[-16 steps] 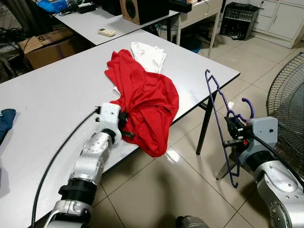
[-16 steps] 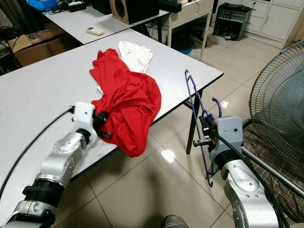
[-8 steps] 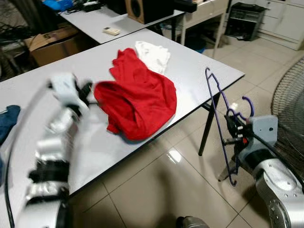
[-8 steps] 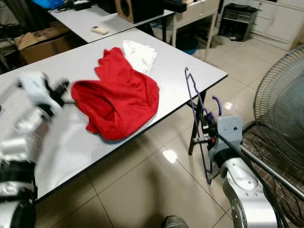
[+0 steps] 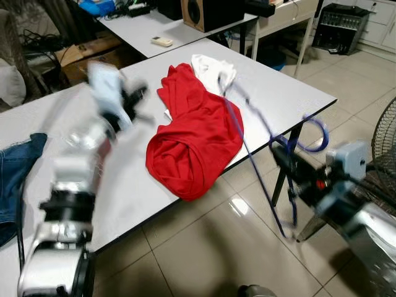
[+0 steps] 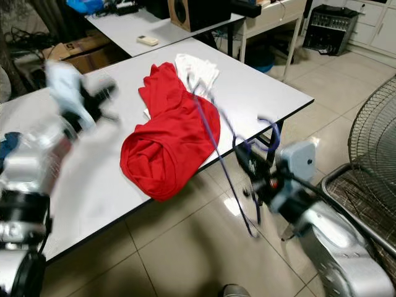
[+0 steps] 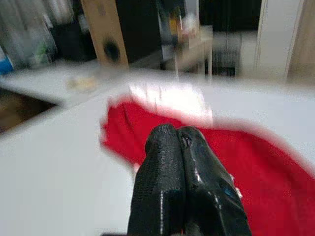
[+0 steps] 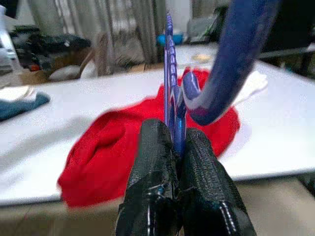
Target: Hang hanger
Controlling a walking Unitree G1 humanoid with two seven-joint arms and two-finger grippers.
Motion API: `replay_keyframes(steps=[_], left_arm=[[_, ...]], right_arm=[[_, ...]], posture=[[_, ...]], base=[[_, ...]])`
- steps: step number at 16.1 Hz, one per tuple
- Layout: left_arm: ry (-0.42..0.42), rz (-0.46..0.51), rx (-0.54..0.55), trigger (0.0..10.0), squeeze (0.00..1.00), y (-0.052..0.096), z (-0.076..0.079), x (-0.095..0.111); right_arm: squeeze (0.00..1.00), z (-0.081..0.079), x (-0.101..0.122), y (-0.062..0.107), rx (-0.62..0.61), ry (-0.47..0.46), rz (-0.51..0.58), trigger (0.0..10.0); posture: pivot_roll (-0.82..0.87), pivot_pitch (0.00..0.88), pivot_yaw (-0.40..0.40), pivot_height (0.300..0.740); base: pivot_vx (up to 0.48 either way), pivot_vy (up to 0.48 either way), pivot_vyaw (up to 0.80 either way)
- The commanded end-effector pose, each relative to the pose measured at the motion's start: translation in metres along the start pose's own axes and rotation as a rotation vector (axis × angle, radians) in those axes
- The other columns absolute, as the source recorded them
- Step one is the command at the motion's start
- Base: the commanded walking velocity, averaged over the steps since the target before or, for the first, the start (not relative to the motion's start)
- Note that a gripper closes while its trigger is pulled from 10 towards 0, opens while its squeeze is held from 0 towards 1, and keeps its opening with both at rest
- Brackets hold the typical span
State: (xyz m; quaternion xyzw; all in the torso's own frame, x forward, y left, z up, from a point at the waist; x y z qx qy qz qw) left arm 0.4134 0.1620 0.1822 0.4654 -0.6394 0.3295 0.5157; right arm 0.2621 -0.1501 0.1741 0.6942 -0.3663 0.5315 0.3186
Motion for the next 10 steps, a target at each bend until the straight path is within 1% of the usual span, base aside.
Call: replay_keyframes(steps=[1, 2, 3, 4, 5, 6, 7, 8, 9, 10], left_arm=[[-0.016, -0.067, 0.002, 10.0, 0.0, 0.003, -0.003, -0.013], [0.043, -0.175, 0.069, 10.0, 1.0, 0.012, -0.008, -0.045], [0.073, -0.208, 0.114, 10.0, 1.0, 0.017, -0.013, -0.057], [0.112, -0.237, 0.136, 10.0, 1.0, 0.02, -0.015, -0.065], [0.129, -0.249, 0.145, 10.0, 1.0, 0.022, -0.016, -0.069], [0.182, -0.298, 0.13, 10.0, 1.0, 0.027, -0.011, -0.082], [0.204, -0.314, 0.119, 10.0, 1.0, 0.028, -0.008, -0.085], [0.266, -0.353, 0.064, 10.0, 1.0, 0.033, 0.004, -0.094], [0.298, -0.382, 0.035, 10.0, 1.0, 0.037, 0.012, -0.101], [0.301, -0.409, 0.045, 10.0, 1.0, 0.039, 0.012, -0.108]], right_arm=[[0.0, -0.008, 0.007, 0.001, 0.041, 0.005, 0.014, 10.0], [0.0, -0.012, 0.006, 0.008, 0.082, 0.001, -0.032, 10.0], [0.0, -0.015, 0.006, 0.01, 0.105, -0.003, -0.056, 10.0], [0.0, -0.017, 0.003, 0.01, 0.122, -0.006, -0.077, 10.0], [0.0, -0.018, 0.002, 0.01, 0.127, -0.006, -0.086, 10.0], [0.0, -0.019, -0.002, 0.011, 0.134, -0.008, -0.113, 10.0], [0.0, -0.019, -0.003, 0.011, 0.136, -0.008, -0.121, 10.0], [0.0, -0.019, -0.005, 0.011, 0.134, -0.012, -0.139, 10.0], [0.0, -0.018, -0.007, 0.011, 0.132, -0.014, -0.153, 10.0], [0.0, -0.018, -0.008, 0.011, 0.134, -0.014, -0.163, 10.0]], posture=[[-0.22, 0.0, 0.149, 0.74], [-0.23, 0.0, 0.148, 0.74], [-0.23, 0.0, 0.148, 0.74], [-0.23, 0.0, 0.146, 0.74], [-0.23, 0.0, 0.146, 0.74], [-0.23, 0.0, 0.143, 0.74], [-0.23, 0.0, 0.143, 0.74], [-0.22, 0.0, 0.14, 0.74], [-0.22, 0.0, 0.137, 0.74], [-0.22, 0.0, 0.137, 0.74]], base=[[0.0, 0.0, 0.0], [0.0, 0.0, 0.0], [0.0, 0.0, 0.0], [0.0, 0.0, 0.0], [0.0, 0.0, 0.0], [0.0, 0.0, 0.0], [0.0, 0.0, 0.0], [0.0, 0.0, 0.0], [0.0, 0.0, 0.0], [0.0, 0.0, 0.0]])
Point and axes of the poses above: a point about 5 cm out from each wrist's last joint towards the gripper, its own y axis pointing back from the gripper into the wrist, its own x axis along the axis of the wrist's last joint, z = x × y, the point moved 6 cm from there along -y, pointing out of the wrist towards the gripper, and after that the axes turned 11 degrees about -y, right-handed, at the moved point
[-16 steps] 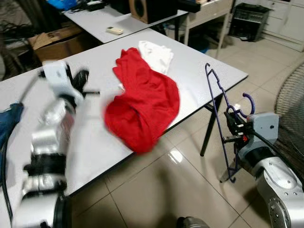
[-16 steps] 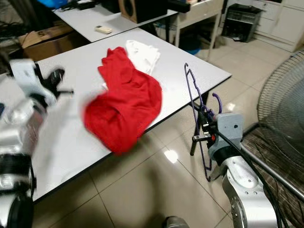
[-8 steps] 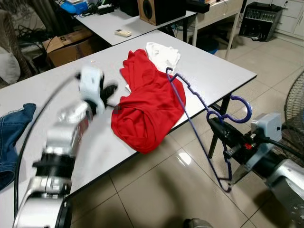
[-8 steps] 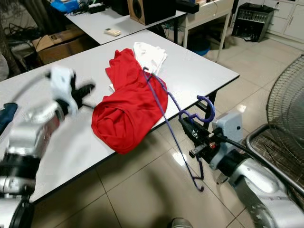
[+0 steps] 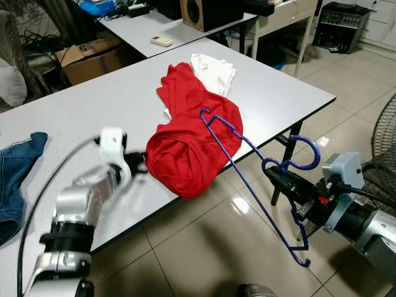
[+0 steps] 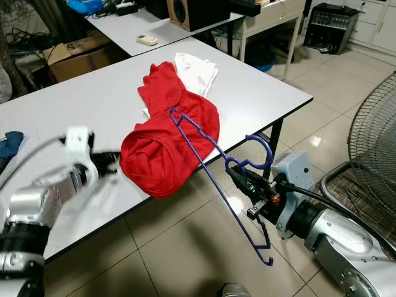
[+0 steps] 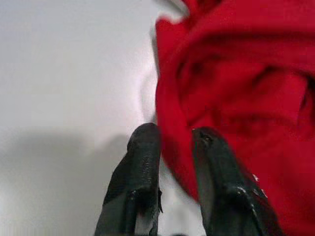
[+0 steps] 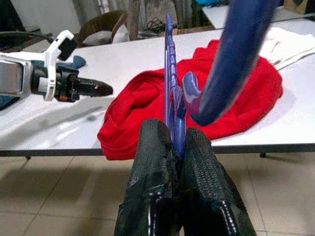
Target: Hang hanger
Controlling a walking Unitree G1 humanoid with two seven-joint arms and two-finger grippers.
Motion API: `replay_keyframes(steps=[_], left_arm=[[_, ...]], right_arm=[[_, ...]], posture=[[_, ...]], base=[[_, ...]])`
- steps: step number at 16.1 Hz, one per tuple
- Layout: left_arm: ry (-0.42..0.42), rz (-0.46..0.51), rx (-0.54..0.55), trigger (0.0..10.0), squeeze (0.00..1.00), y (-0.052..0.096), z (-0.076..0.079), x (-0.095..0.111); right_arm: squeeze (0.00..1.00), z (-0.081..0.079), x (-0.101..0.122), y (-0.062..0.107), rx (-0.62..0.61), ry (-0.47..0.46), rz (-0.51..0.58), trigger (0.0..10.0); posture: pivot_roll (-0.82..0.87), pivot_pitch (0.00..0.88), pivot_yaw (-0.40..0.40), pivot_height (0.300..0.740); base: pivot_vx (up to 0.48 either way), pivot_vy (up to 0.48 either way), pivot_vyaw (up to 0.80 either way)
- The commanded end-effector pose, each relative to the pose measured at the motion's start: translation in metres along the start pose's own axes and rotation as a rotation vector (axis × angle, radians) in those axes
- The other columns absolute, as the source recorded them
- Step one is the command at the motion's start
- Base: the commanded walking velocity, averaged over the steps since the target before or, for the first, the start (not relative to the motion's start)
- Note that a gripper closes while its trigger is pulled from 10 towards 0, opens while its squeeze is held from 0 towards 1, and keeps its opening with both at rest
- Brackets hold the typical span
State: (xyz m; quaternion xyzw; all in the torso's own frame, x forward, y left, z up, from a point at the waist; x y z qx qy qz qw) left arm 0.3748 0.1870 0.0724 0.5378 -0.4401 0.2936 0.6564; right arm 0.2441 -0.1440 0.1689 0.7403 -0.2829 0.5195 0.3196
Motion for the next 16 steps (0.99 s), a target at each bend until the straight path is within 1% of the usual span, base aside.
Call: replay_keyframes(steps=[1, 2, 3, 4, 5, 7, 8, 10, 12, 13, 14, 15, 16], left_arm=[[-0.004, -0.01, 0.026, 10.0, 1.0, 0.002, -0.007, 0.0], [0.036, -0.012, 0.007, 10.0, 1.0, 0.001, -0.003, -0.002], [0.055, -0.012, -0.002, 10.0, 1.0, 0.001, -0.001, -0.002], [0.122, -0.004, -0.033, 10.0, 0.14, 0.0, 0.005, -0.002], [0.141, -0.002, -0.05, 10.0, 0.0, -0.001, 0.009, -0.002], [0.155, -0.007, -0.087, 10.0, 0.0, -0.003, 0.019, -0.006], [0.153, -0.009, -0.089, 10.0, 0.0, -0.003, 0.02, -0.007], [0.138, -0.03, -0.112, 10.0, 0.0, -0.006, 0.029, -0.011], [0.086, -0.061, -0.109, 10.0, 0.0, -0.009, 0.033, -0.018], [0.065, -0.069, -0.101, 10.0, 0.0, -0.01, 0.032, -0.02], [0.016, -0.08, -0.08, 10.0, 0.0, -0.012, 0.03, -0.022], [0.005, -0.081, -0.075, 9.8, 0.0, -0.012, 0.03, -0.022], [-0.007, -0.079, -0.071, 7.1, 0.0, -0.013, 0.029, -0.021]], right_arm=[[0.0, -0.006, 0.0, -0.002, 0.029, -0.001, -0.009, 10.0], [0.0, -0.007, -0.001, -0.002, 0.032, -0.001, -0.016, 10.0], [0.0, -0.007, -0.002, -0.002, 0.033, -0.001, -0.018, 10.0], [0.0, -0.008, -0.003, -0.003, 0.034, -0.002, -0.025, 10.0], [0.0, -0.008, -0.004, -0.003, 0.034, -0.002, -0.029, 10.0], [0.0, -0.009, -0.005, -0.003, 0.038, -0.002, -0.037, 10.0], [0.0, -0.009, -0.005, -0.003, 0.039, -0.002, -0.039, 10.0], [0.0, -0.011, -0.007, -0.004, 0.047, 0.002, -0.051, 10.0], [0.0, -0.012, -0.009, -0.005, 0.049, 0.013, -0.065, 10.0], [0.0, -0.012, -0.009, -0.005, 0.05, 0.017, -0.069, 10.0], [0.0, -0.011, -0.01, -0.006, 0.049, 0.027, -0.074, 10.0], [0.0, -0.011, -0.01, -0.006, 0.049, 0.029, -0.076, 10.0], [0.0, -0.011, -0.01, -0.007, 0.048, 0.033, -0.076, 10.0]], posture=[[-0.22, 0.0, 0.137, 0.74], [-0.22, 0.0, 0.135, 0.74], [-0.22, 0.0, 0.135, 0.74], [-0.22, 0.0, 0.135, 0.74], [-0.22, 0.0, 0.135, 0.74], [-0.22, 0.0, 0.135, 0.74], [-0.22, 0.0, 0.135, 0.74], [-0.22, 0.0, 0.132, 0.74], [-0.22, 0.0, 0.135, 0.74], [-0.22, 0.0, 0.135, 0.74], [-0.22, 0.0, 0.138, 0.74], [-0.22, 0.0, 0.138, 0.74], [-0.22, 0.0, 0.138, 0.74]], base=[[0.0, 0.0, 0.0], [0.0, 0.0, 0.0], [0.0, 0.0, 0.0], [0.0, 0.0, 0.0], [0.0, 0.0, 0.0], [0.0, 0.0, 0.0], [0.0, 0.0, 0.0], [0.0, 0.0, 0.0], [0.0, 0.0, 0.0], [0.0, 0.0, 0.0], [0.0, 0.0, 0.0], [0.0, 0.0, 0.0], [0.0, 0.0, 0.0]])
Point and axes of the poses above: a point about 5 cm out from each wrist's last joint towards the gripper, its own y axis pointing back from the gripper into the wrist, its own x axis along the axis of the wrist's last joint, z = x × y, the point moved 6 cm from there along -y, pointing out of the wrist towards the gripper, and after that the axes turned 11 degrees about -y, right-handed, at the moved point
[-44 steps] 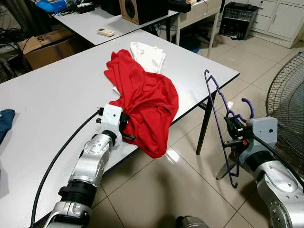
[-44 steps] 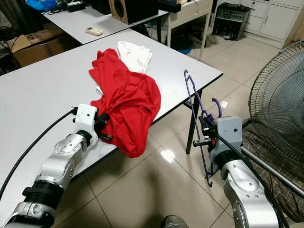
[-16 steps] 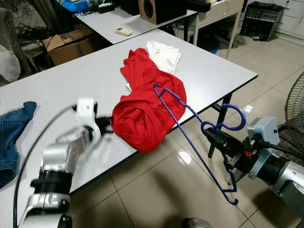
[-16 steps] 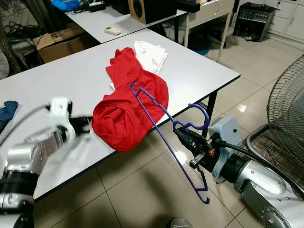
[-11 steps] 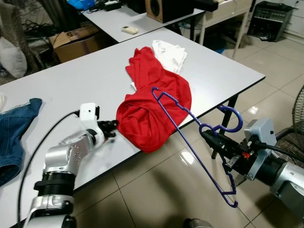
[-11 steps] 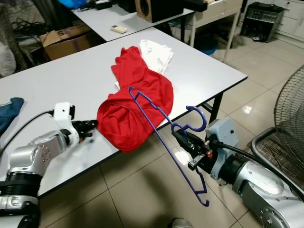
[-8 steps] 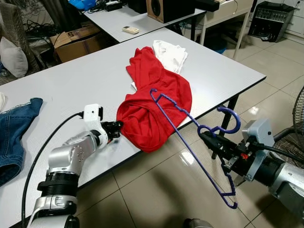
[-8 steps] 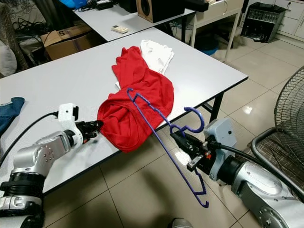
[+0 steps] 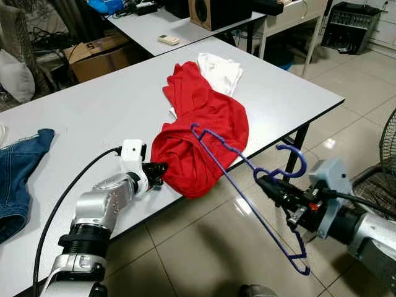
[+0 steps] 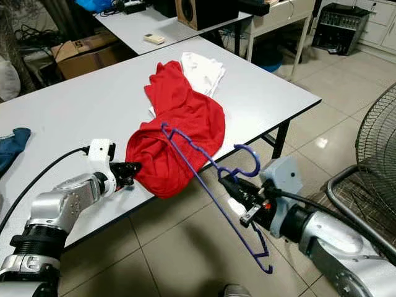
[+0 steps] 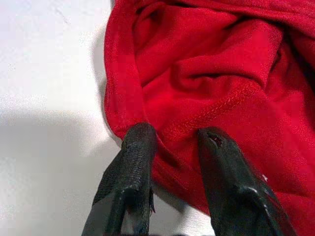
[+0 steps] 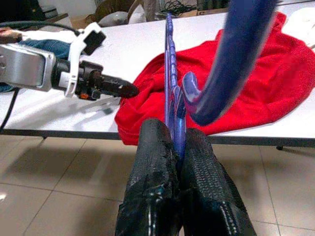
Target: Hang hanger
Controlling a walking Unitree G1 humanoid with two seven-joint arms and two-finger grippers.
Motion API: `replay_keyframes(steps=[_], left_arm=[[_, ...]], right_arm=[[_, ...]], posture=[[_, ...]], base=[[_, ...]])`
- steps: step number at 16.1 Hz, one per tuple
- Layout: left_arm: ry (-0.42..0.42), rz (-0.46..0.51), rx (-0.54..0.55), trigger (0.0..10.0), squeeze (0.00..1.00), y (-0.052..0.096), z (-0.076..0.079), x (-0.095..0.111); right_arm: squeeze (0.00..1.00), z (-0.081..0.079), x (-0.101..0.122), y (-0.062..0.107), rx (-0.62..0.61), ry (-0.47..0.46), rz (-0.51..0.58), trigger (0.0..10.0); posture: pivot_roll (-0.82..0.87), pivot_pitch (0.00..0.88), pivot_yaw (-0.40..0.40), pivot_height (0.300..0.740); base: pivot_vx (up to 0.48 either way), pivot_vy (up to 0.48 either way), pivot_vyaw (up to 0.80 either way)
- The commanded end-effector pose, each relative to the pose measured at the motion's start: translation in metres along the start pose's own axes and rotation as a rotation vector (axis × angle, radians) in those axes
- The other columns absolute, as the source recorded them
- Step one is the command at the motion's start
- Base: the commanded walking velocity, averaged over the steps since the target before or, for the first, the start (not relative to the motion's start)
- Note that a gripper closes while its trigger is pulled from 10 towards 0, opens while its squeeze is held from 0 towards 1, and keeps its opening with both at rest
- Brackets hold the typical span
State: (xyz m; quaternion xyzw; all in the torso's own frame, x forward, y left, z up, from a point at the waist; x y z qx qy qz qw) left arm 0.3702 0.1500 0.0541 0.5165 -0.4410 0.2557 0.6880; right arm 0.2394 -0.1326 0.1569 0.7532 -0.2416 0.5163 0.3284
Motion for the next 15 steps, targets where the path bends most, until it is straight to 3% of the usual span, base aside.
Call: replay_keyframes(steps=[1, 2, 8, 12, 15], left_arm=[[-0.03, -0.027, 0.031, 1.2, 0.0, 0.0, -0.007, -0.004], [-0.037, -0.025, 0.031, 0.0, 0.0, 0.0, -0.007, -0.004], [-0.064, 0.015, 0.017, 0.0, 0.0, -0.001, -0.003, 0.003], [-0.014, 0.069, -0.071, 0.0, 0.0, 0.001, 0.017, 0.011], [-0.02, 0.089, -0.079, 0.0, 0.0, 0.0, 0.02, 0.014]], right_arm=[[0.0, -0.003, 0.003, -0.002, 0.009, 0.029, -0.001, 10.0], [0.0, -0.003, 0.002, -0.002, 0.01, 0.031, -0.003, 10.0], [0.0, -0.004, 0.0, -0.002, 0.007, 0.042, -0.01, 10.0], [0.0, -0.003, -0.003, -0.002, 0.002, 0.04, -0.016, 10.0], [0.0, -0.003, -0.003, -0.003, 0.0, 0.049, -0.017, 10.0]], posture=[[-0.22, 0.0, 0.138, 0.74], [-0.21, 0.0, 0.136, 0.74], [-0.21, 0.0, 0.139, 0.74], [-0.21, 0.0, 0.137, 0.74], [-0.22, 0.0, 0.14, 0.74]], base=[[0.0, 0.0, 0.0], [0.0, 0.0, 0.0], [0.0, 0.0, 0.0], [0.0, 0.0, 0.0], [0.0, 0.0, 0.0]])
Point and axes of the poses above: a point about 5 cm out from each wrist's last joint towards the gripper, its own y axis pointing back from the gripper into the wrist, its own x axis along the axis of the wrist's last joint, z = x × y, the point moved 6 cm from there along -y, pointing out of the wrist towards the gripper, and after that the axes turned 11 degrees about -y, right-handed, at the moved point
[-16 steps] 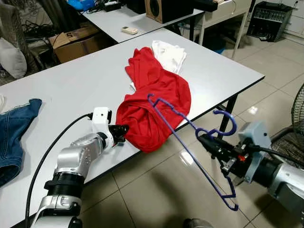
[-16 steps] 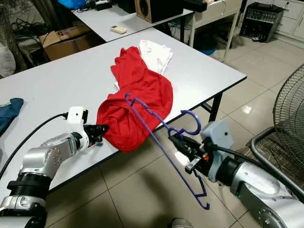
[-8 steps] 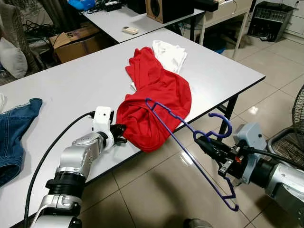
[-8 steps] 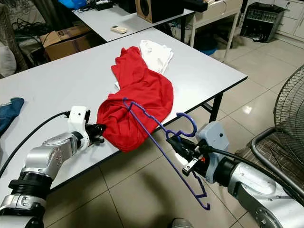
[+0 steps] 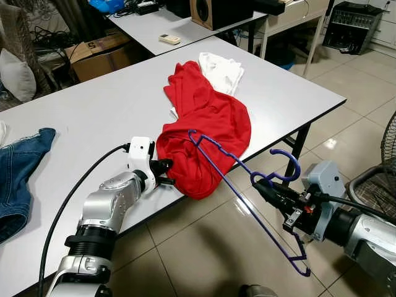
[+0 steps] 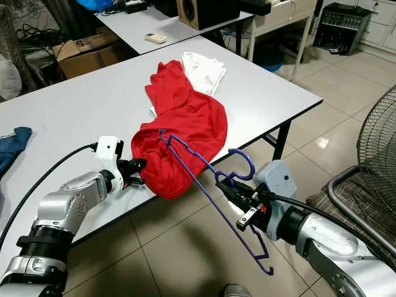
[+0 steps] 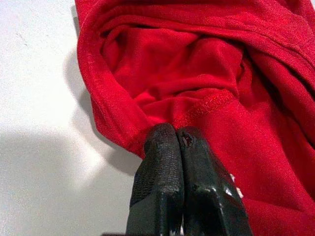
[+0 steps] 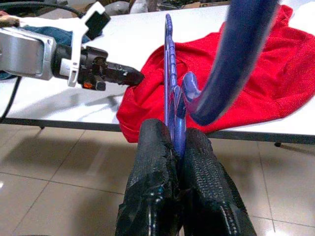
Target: Hang hanger
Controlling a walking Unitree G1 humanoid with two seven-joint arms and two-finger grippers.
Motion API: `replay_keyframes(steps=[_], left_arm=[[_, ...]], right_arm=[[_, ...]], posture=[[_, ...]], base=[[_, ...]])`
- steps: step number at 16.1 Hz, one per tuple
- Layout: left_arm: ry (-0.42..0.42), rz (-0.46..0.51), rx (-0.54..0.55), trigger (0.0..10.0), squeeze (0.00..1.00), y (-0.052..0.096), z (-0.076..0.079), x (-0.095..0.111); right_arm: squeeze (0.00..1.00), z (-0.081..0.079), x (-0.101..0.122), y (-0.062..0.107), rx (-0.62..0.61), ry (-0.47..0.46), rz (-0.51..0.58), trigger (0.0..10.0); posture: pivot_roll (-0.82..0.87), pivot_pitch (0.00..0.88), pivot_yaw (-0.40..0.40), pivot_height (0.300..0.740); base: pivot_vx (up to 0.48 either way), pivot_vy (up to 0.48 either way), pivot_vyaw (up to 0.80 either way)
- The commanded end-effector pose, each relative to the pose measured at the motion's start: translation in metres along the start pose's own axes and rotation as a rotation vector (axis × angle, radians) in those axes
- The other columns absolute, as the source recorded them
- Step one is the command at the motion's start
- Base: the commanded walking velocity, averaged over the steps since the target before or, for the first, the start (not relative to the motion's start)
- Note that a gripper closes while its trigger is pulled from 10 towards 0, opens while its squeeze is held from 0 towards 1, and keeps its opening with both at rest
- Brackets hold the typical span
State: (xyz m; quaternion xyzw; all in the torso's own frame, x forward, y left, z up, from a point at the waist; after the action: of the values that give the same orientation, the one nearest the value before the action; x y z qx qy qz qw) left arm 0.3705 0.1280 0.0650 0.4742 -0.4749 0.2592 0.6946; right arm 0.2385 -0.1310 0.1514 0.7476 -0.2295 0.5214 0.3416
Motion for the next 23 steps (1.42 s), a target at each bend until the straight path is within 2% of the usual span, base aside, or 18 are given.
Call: replay_keyframes(steps=[1, 4, 5, 6, 7, 8, 9, 10, 11, 13, 14, 15, 16, 17, 18, 19, 21, 23], left_arm=[[-0.005, 0.023, -0.001, 0.0, 0.0, 0.002, 0.0, 0.004], [-0.011, 0.067, 0.03, 0.0, 0.0, 0.003, -0.006, 0.017], [-0.104, 0.154, 0.102, 0.0, 0.0, 0.009, -0.022, 0.044], [-0.196, 0.2, 0.118, 0.0, 0.0, 0.013, -0.026, 0.06], [-0.372, 0.261, 0.132, 0.0, 0.0, 0.02, -0.028, 0.087], [-0.602, 0.31, 0.129, 0.0, 0.0, 0.028, -0.025, 0.118], [-0.705, 0.326, 0.117, 0.0, 0.0, 0.032, -0.022, 0.131], [-0.894, 0.339, 0.106, 0.0, 0.0, 0.04, -0.018, 0.153], [-1.023, 0.338, 0.115, 0.0, 0.0, 0.047, -0.021, 0.171], [-1.251, 0.319, 0.191, 0.0, 0.0, 0.06, -0.037, 0.203], [-1.309, 0.321, 0.225, 0.0, 0.0, 0.065, -0.041, 0.215], [-1.395, 0.337, 0.298, 0.0, 0.0, 0.074, -0.048, 0.24], [-1.456, 0.388, 0.361, 0.0, 0.0, 0.087, -0.046, 0.266], [-1.476, 0.418, 0.356, 0.0, 0.0, 0.09, -0.041, 0.273], [-1.421, 0.414, 0.251, 0.0, 0.0, 0.078, -0.031, 0.256], [-1.326, 0.411, 0.137, 0.0, 0.0, 0.064, -0.02, 0.232], [-1.281, 0.406, 0.085, 0.0, 0.0, 0.052, -0.013, 0.209], [-1.274, 0.422, 0.079, 0.0, 0.0, 0.049, -0.007, 0.2]], right_arm=[[0.0, -0.003, 0.003, -0.001, 0.01, 0.022, 0.008, 10.0], [0.0, -0.004, 0.005, -0.001, 0.017, 0.019, 0.016, 10.0], [0.0, -0.004, 0.007, -0.002, 0.028, 0.007, 0.025, 10.0], [0.0, -0.003, 0.006, -0.003, 0.03, -0.003, 0.015, 10.0], [0.0, 0.0, 0.003, -0.005, 0.026, -0.014, -0.012, 10.0], [0.0, 0.006, 0.0, -0.009, 0.01, -0.014, -0.037, 10.0], [0.0, 0.01, 0.001, -0.012, -0.002, -0.016, -0.039, 10.0], [0.0, 0.02, 0.004, -0.017, -0.035, -0.02, -0.035, 10.0], [0.0, 0.026, 0.012, -0.023, -0.053, -0.031, -0.013, 10.0], [0.0, 0.026, 0.033, -0.033, -0.024, -0.045, 0.058, 10.0], [0.0, 0.023, 0.041, -0.036, -0.005, -0.046, 0.085, 10.0], [0.0, 0.02, 0.054, -0.039, 0.025, -0.049, 0.131, 10.0], [0.0, 0.017, 0.066, -0.04, 0.049, -0.066, 0.182, 10.0], [0.0, 0.017, 0.07, -0.041, 0.055, -0.077, 0.197, 10.0], [0.0, 0.017, 0.067, -0.041, 0.055, -0.085, 0.191, 10.0], [0.0, 0.016, 0.06, -0.043, 0.051, -0.097, 0.173, 10.0], [0.0, 0.016, 0.044, -0.047, 0.039, -0.133, 0.105, 10.0], [0.0, 0.021, 0.024, -0.048, 0.001, -0.205, 0.022, 10.0]], posture=[[-0.22, 0.0, 0.14, 0.74], [-0.22, 0.0, 0.14, 0.74], [-0.21, 0.0, 0.137, 0.74], [-0.21, 0.0, 0.137, 0.74], [-0.21, 0.0, 0.132, 0.74], [-0.21, 0.0, 0.132, 0.74], [-0.2, 0.0, 0.126, 0.74], [-0.19, 0.0, 0.122, 0.74], [-0.18, 0.0, 0.113, 0.74], [-0.17, 0.0, 0.099, 0.74], [-0.16, 0.0, 0.093, 0.74], [-0.16, 0.0, 0.086, 0.74], [-0.15, 0.0, 0.085, 0.74], [-0.15, 0.0, 0.085, 0.74], [-0.16, 0.0, 0.088, 0.74], [-0.16, 0.0, 0.088, 0.74], [-0.17, 0.0, 0.096, 0.74], [-0.17, 0.0, 0.094, 0.74]], base=[[0.0, 0.0, 0.0], [0.0, 0.0, 0.0], [0.0, 0.0, 0.0], [0.0, 0.0, 0.0], [0.0, 0.0, 0.0], [0.0, 0.0, 0.0], [0.0, 0.0, 0.0], [0.0, 0.0, 0.0], [0.0, 0.0, 0.0], [0.0, 0.0, 0.0], [0.0, 0.0, 0.0], [0.0, 0.0, 0.0], [0.0, 0.0, 0.0], [0.0, 0.0, 0.0], [0.0, 0.0, 0.0], [0.0, 0.0, 0.0], [0.0, 0.0, 0.0], [0.0, 0.0, 0.0]])
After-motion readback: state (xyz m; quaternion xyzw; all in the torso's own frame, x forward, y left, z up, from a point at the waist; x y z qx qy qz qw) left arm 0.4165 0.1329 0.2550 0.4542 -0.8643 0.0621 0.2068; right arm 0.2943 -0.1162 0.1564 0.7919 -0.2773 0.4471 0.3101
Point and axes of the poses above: a point about 5 cm out from each wrist's last joint towards the gripper, its own y axis pointing back from the gripper into the wrist, its own x axis along the axis of the wrist's last joint, z = x × y, the point moved 6 cm from there along -y, pointing out of the wrist towards the gripper, and after that the axes turned 11 degrees about -y, right-handed, at the moved point
